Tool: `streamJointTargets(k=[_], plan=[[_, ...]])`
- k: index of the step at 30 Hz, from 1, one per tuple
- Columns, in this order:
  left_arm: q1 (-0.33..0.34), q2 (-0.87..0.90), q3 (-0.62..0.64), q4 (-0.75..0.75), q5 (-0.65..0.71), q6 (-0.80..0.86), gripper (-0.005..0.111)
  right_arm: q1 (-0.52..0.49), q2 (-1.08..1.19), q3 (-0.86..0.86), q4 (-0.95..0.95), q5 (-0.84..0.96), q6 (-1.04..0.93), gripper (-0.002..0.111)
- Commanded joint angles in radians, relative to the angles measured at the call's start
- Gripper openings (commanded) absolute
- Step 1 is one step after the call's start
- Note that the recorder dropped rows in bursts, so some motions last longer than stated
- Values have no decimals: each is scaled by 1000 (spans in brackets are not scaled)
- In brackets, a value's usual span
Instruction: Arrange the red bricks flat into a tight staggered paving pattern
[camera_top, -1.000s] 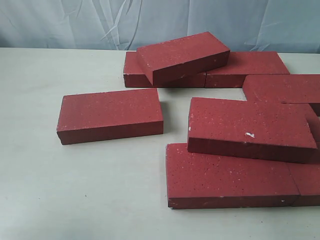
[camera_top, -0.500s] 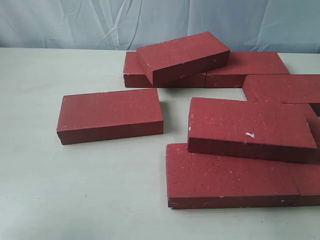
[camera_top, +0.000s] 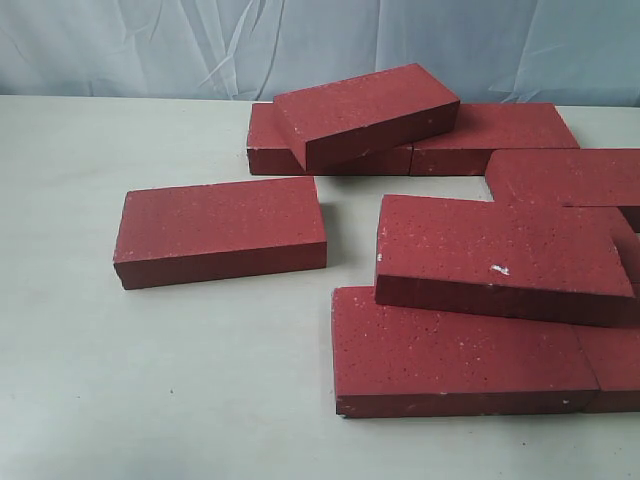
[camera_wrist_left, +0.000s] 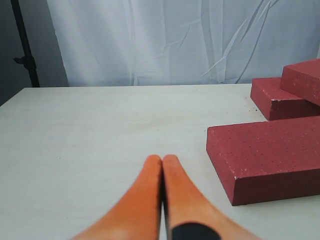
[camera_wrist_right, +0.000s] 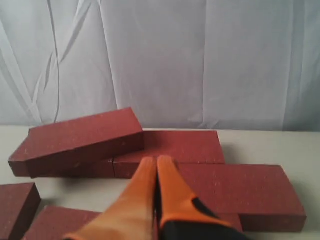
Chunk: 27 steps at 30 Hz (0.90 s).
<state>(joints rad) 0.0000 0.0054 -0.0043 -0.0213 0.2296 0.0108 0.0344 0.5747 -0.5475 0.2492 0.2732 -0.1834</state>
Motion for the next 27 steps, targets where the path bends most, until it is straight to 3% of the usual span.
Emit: streamJointTargets(k=[1,16,27], plan=[[1,-5,4,3,-14,0,0,-4,71,-6,3,5,-1,-1],[1,-5,4,3,-14,0,0,-4,213,-6,45,151,5,-1],[1,-5,4,3,-14,0,0,-4,445,-8,68,151,5,-1]])
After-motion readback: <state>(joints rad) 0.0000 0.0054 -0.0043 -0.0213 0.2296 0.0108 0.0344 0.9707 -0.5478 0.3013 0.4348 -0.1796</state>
